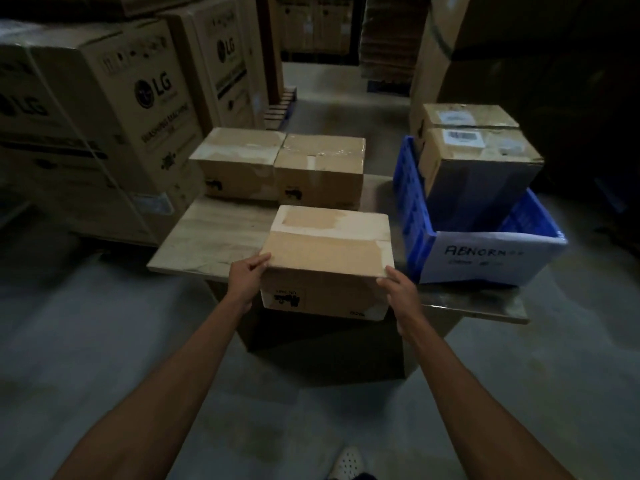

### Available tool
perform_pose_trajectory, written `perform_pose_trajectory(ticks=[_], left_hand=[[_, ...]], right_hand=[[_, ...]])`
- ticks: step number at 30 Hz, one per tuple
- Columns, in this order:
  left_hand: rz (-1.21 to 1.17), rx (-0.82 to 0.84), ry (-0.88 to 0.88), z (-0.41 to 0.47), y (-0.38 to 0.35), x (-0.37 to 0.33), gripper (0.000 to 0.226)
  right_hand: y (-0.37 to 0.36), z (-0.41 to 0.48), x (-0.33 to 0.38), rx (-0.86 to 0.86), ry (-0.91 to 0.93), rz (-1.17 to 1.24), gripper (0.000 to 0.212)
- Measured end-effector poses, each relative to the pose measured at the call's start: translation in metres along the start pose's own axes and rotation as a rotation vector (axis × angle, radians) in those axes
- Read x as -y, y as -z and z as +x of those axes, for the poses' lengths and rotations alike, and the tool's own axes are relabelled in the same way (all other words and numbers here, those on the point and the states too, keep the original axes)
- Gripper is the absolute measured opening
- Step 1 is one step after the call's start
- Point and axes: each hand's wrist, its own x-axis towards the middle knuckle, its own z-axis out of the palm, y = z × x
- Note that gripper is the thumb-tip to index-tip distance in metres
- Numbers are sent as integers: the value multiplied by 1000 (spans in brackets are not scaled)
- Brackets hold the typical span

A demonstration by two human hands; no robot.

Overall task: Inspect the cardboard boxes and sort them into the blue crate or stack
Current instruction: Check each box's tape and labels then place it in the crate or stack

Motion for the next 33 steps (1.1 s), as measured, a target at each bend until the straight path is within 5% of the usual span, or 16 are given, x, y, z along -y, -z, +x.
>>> perform_pose_trajectory(ticks=[19, 25, 29, 33], left_hand=[[302, 56, -87, 69, -9, -4, 39], [416, 22, -69, 111, 6, 5, 43], [729, 22, -319, 134, 7, 0, 42], [866, 126, -555, 158, 1, -7, 47]], right_hand=[[-45, 90, 3, 113, 26, -272, 74], [-62, 112, 16, 59, -29, -197, 56], [-95, 125, 34, -80, 146, -675, 59], [-159, 133, 51, 28, 312, -925, 57]])
